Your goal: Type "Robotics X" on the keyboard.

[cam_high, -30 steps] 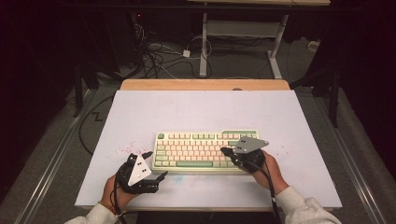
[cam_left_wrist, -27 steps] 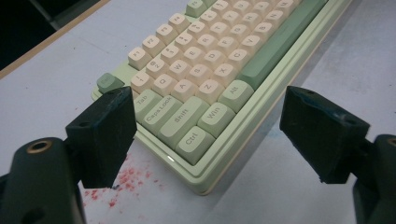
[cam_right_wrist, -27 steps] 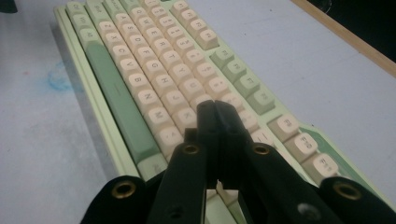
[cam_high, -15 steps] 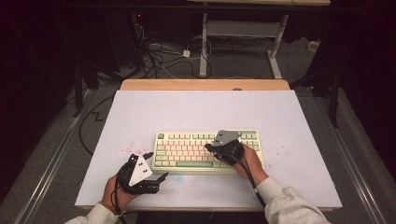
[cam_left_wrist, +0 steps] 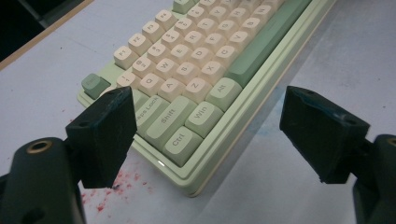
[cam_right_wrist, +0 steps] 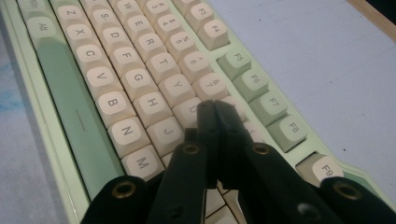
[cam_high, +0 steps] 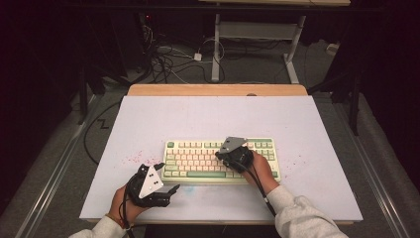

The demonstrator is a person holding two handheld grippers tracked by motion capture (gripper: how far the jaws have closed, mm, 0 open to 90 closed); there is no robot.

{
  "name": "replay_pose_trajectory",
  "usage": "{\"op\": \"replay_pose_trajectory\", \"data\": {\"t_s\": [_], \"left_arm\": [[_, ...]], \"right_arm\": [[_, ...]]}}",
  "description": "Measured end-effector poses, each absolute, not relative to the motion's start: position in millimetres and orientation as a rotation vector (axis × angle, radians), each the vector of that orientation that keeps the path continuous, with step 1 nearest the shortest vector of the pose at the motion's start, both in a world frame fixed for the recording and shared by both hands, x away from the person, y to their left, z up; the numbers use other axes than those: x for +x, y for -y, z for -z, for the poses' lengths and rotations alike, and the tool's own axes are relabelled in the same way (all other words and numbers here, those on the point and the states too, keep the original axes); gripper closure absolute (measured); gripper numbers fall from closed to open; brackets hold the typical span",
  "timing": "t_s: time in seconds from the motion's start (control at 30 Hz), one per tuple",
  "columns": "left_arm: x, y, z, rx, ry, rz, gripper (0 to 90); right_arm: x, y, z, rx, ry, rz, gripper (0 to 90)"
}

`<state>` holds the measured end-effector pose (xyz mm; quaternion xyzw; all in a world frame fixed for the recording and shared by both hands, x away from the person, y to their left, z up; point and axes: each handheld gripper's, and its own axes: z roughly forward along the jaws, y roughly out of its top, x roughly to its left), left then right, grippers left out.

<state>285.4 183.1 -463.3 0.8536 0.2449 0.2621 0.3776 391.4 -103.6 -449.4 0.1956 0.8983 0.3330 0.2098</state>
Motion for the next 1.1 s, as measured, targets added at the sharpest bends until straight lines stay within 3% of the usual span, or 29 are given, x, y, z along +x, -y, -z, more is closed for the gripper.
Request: {"op": "replay_pose_trajectory", "data": {"t_s": [0.7, 0.83, 1.1], "left_arm": [[286.1, -183.7, 464.2, 2.193, -0.624, -0.67, 17.8], [286.2, -184.0, 464.4, 2.193, -0.626, -0.668, 17.9], [286.9, -184.3, 464.8, 2.203, -0.624, -0.668, 17.9]], "right_arm": [[392.5, 105.8, 444.8, 0.56, -2.505, -0.936, 90.0], [391.2, 108.0, 442.3, 0.562, -2.489, -0.969, 87.0], [387.3, 113.4, 436.6, 0.594, -2.425, -1.024, 72.4]]}}
